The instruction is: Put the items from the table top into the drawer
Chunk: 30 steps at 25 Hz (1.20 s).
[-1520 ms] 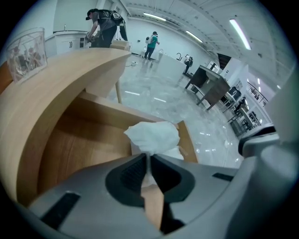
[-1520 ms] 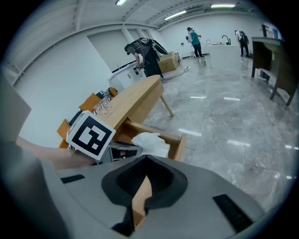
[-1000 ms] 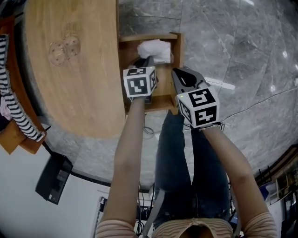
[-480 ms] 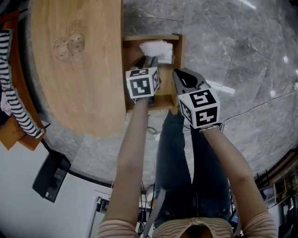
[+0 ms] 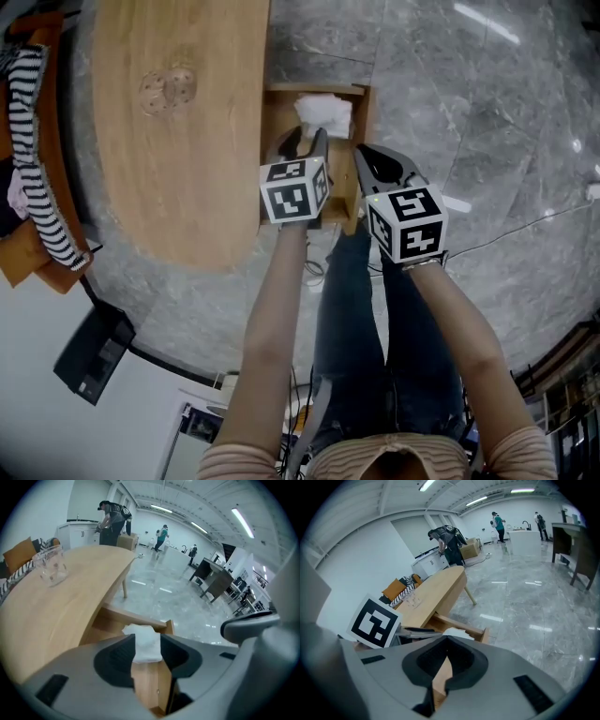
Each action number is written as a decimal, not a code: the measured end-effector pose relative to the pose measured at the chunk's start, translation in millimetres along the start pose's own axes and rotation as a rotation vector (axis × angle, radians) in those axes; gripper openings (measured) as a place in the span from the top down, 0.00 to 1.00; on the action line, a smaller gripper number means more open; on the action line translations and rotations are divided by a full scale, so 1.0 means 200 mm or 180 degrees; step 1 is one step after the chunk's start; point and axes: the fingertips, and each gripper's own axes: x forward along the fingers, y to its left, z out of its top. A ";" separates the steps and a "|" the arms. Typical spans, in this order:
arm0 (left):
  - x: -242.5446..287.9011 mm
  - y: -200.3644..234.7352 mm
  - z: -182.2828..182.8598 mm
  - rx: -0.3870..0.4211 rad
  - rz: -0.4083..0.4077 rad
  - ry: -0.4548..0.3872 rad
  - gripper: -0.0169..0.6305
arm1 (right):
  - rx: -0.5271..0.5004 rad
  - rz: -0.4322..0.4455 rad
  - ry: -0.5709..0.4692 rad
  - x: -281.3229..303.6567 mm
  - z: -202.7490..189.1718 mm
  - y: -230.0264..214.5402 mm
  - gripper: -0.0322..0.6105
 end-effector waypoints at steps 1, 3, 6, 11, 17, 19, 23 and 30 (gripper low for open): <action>-0.03 -0.01 0.02 -0.0008 0.0012 -0.0037 0.74 | -0.0011 0.0006 -0.0015 -0.02 0.02 0.01 0.94; -0.10 -0.02 0.06 -0.0029 0.0033 -0.0113 0.74 | -0.0039 0.0023 -0.0042 -0.05 0.05 0.03 0.94; -0.20 -0.05 0.12 -0.0024 0.0059 -0.0222 0.74 | -0.0057 0.0043 -0.0097 -0.11 0.11 0.06 0.94; -0.39 -0.11 0.24 -0.0013 0.0056 -0.0436 0.75 | -0.0082 0.0053 -0.0213 -0.21 0.22 0.10 0.94; -0.61 -0.21 0.34 -0.0014 0.0098 -0.0670 0.85 | -0.0151 0.0097 -0.0310 -0.36 0.33 0.15 0.94; -0.68 -0.24 0.36 -0.0013 0.0103 -0.0729 0.87 | -0.0197 0.0123 -0.0344 -0.40 0.37 0.18 0.94; -0.81 -0.29 0.42 -0.0046 0.0101 -0.0840 0.90 | -0.0306 0.0182 -0.0392 -0.48 0.44 0.24 0.94; -0.99 -0.37 0.50 -0.0008 0.0089 -0.1001 0.94 | -0.0520 0.0349 -0.0472 -0.61 0.53 0.37 0.94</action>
